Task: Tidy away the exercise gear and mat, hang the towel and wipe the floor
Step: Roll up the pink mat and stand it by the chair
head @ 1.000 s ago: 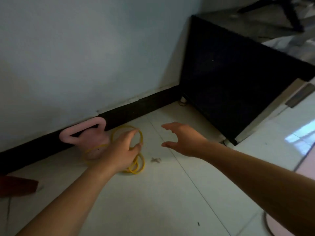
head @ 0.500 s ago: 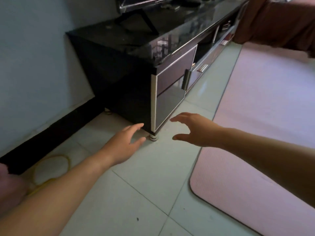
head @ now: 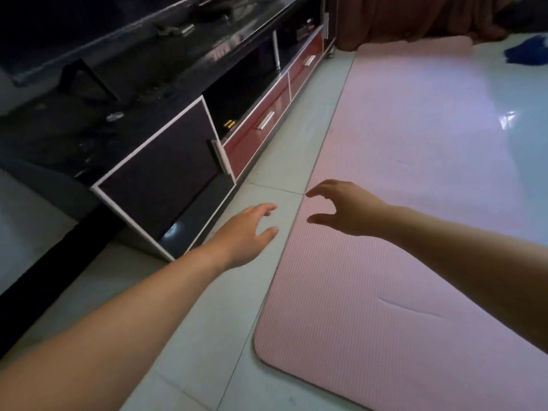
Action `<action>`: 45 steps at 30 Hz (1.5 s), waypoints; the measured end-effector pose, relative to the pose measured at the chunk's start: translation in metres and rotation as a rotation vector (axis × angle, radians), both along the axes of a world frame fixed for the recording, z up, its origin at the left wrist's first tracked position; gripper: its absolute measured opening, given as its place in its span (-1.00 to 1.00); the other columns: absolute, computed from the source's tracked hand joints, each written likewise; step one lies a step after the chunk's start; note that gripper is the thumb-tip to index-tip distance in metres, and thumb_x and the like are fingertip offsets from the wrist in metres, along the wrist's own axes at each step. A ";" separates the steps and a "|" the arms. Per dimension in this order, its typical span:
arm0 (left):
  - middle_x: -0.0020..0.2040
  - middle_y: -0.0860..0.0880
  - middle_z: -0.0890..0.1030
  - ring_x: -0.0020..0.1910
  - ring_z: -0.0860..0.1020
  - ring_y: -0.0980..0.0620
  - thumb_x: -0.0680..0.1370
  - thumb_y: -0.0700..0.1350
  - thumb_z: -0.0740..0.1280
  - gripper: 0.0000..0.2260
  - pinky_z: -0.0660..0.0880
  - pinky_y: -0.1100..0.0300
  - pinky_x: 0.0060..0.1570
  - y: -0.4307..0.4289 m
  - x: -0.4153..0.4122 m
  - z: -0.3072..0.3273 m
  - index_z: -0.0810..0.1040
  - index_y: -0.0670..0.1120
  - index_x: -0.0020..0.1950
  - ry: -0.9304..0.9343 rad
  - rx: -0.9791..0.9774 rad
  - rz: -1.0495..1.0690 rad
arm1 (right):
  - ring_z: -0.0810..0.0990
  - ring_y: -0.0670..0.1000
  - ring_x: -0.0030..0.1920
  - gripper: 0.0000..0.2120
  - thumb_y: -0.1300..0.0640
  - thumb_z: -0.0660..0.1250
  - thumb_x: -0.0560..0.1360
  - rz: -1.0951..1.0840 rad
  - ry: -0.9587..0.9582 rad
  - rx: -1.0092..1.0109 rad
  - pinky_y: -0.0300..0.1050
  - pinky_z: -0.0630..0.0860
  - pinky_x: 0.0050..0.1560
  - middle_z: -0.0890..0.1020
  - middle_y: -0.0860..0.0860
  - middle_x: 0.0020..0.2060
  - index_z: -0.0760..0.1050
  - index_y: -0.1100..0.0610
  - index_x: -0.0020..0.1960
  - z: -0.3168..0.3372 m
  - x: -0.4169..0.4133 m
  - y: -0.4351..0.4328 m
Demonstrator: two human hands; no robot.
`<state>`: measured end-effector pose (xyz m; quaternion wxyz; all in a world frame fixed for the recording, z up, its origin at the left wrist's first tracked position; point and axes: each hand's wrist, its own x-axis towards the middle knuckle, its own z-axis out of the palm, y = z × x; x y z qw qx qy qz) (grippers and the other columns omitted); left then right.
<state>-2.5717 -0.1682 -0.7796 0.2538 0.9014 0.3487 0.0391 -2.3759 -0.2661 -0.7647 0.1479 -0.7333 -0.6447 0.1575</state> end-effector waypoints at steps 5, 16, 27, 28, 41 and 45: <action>0.34 -0.01 0.43 0.31 0.40 0.02 0.57 -0.02 0.24 -0.57 0.32 0.15 0.25 0.004 0.076 0.000 0.28 -0.02 0.43 0.104 0.051 -0.105 | 0.42 0.06 0.29 -0.49 -0.09 0.32 0.48 -0.099 0.030 -0.015 -0.07 0.34 0.30 0.43 0.02 0.33 0.37 0.08 0.36 -0.028 0.070 -0.026; 0.40 -0.04 0.38 0.34 0.38 -0.02 0.58 -0.03 0.23 -0.57 0.31 0.10 0.31 0.005 0.144 -0.070 0.28 -0.05 0.44 0.315 0.111 -0.384 | 0.43 0.09 0.27 -0.50 -0.07 0.33 0.48 -0.321 0.034 -0.131 -0.04 0.37 0.27 0.45 0.05 0.30 0.37 0.10 0.36 -0.099 0.120 -0.058; 0.55 -0.05 0.01 0.51 0.03 -0.08 0.57 0.10 0.15 -0.46 0.15 -0.07 0.42 -0.115 0.101 -0.229 0.10 0.02 0.50 0.482 -0.018 -0.424 | 0.07 0.10 0.49 -0.36 -0.15 0.24 0.51 -0.564 0.043 -0.335 0.14 0.19 0.41 0.08 0.02 0.51 0.12 0.05 0.49 -0.234 0.042 -0.169; 0.55 -0.03 -0.06 0.52 -0.02 -0.07 0.57 0.10 0.15 -0.44 0.12 -0.09 0.43 -0.116 0.094 -0.234 0.04 0.04 0.52 0.503 -0.008 -0.452 | 0.03 0.10 0.50 -0.36 -0.16 0.21 0.52 -0.563 0.037 -0.354 0.14 0.15 0.42 0.03 0.01 0.52 0.09 0.05 0.50 -0.244 0.035 -0.171; 0.55 -0.03 -0.20 0.52 -0.16 -0.09 0.58 0.13 0.12 -0.39 -0.06 -0.13 0.43 -0.122 0.063 -0.244 -0.12 0.06 0.53 0.485 0.065 -0.540 | 0.48 0.27 0.25 -0.34 -0.27 0.05 0.39 -0.483 -0.149 -0.401 0.27 0.47 0.06 0.47 0.14 0.32 0.44 0.10 0.31 -0.276 -0.046 -0.204; 0.54 -0.04 -0.25 0.51 -0.21 -0.13 0.55 0.15 0.18 -0.33 -0.08 -0.14 0.43 -0.127 0.052 -0.241 -0.13 0.09 0.53 0.526 0.043 -0.633 | 0.43 0.27 0.30 -0.32 -0.28 0.06 0.37 -0.426 -0.099 -0.386 0.27 0.42 0.14 0.43 0.14 0.35 0.42 0.09 0.34 -0.273 -0.059 -0.217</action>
